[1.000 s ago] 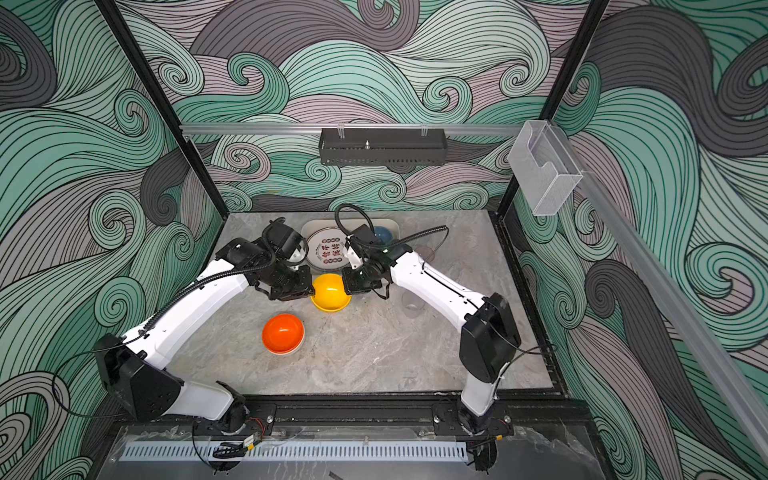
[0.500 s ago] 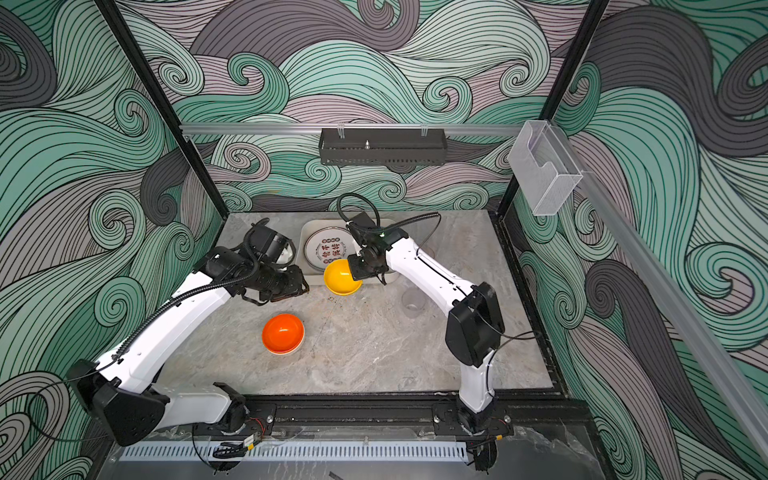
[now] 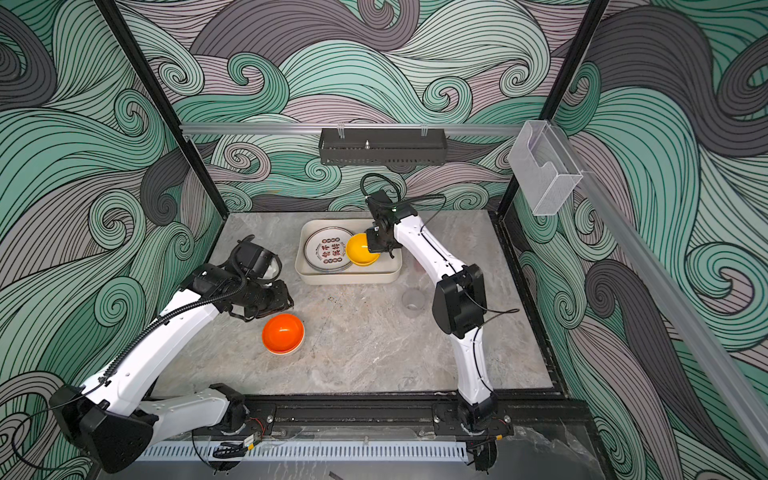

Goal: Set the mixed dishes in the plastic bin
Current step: 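Lower the yellow bowl into the blue bowl and open the right gripper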

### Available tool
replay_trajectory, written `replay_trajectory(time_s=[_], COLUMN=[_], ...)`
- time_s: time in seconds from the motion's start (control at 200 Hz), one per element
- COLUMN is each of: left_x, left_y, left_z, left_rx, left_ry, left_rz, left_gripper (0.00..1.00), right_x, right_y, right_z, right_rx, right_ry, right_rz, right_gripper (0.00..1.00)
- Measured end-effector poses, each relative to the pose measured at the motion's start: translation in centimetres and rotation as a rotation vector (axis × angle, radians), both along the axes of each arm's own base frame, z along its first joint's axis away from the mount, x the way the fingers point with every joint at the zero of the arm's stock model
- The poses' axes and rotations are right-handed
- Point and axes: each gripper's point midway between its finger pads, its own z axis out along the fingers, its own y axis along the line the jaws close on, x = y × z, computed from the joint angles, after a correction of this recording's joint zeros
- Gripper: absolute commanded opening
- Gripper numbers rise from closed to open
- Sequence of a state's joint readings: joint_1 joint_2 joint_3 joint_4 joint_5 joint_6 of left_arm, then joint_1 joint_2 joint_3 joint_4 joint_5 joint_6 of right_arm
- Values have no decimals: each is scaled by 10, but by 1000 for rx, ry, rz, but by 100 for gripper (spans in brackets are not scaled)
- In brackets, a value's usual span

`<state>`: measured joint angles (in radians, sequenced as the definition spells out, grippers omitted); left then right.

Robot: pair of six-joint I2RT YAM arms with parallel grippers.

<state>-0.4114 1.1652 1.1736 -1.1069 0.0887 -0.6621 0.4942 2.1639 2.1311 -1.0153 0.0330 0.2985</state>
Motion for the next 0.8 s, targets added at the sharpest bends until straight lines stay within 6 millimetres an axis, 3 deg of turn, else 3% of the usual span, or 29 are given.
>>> replay_trajectory(time_s=[0.305, 0.801], left_x=[-16, -25], left_y=[12, 21], left_z=[-12, -20], left_rx=[11, 24], left_ry=[34, 67], left_rz=[31, 67], left_gripper=[45, 45], right_x=[49, 92], right_y=[-14, -37], right_z=[-16, -41], right_rx=[-4, 22], right_ry=[-18, -28], right_rz=[-82, -207], right_gripper=[6, 7])
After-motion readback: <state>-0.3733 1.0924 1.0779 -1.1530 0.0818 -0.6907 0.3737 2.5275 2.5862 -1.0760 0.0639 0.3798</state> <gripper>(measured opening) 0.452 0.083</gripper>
